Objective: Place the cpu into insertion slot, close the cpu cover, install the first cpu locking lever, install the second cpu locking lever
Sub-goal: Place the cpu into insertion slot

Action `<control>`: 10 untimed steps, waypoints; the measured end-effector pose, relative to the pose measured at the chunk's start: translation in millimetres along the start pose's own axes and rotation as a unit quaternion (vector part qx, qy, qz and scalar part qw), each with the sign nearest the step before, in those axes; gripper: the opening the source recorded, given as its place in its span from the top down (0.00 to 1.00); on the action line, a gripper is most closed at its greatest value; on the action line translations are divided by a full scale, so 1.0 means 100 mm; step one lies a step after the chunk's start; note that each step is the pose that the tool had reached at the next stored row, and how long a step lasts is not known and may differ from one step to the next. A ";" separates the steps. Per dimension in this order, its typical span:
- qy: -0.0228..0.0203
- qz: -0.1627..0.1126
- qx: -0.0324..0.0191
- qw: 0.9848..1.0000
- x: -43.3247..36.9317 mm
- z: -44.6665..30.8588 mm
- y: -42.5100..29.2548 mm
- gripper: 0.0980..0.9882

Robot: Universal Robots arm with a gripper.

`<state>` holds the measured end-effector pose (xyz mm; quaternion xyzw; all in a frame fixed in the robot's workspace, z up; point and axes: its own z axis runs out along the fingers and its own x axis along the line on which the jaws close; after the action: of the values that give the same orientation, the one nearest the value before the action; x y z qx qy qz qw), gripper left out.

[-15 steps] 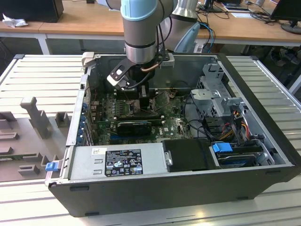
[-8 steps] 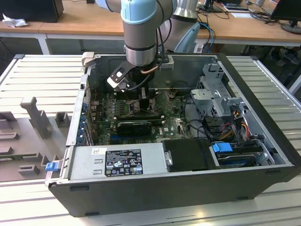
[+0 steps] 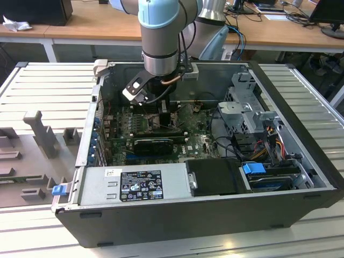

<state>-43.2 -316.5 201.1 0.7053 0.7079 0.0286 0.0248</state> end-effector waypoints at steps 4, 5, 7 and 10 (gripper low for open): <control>-0.001 0.000 0.000 1.000 0.007 -0.013 0.001 0.43; -0.001 0.000 0.000 1.000 0.007 -0.032 0.002 0.43; -0.013 -0.001 0.000 1.000 0.006 -0.083 0.006 0.52; -0.016 -0.001 0.000 1.000 0.008 -0.117 0.010 0.73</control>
<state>-43.1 -315.8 212.9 0.7048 0.7083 0.0172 0.0361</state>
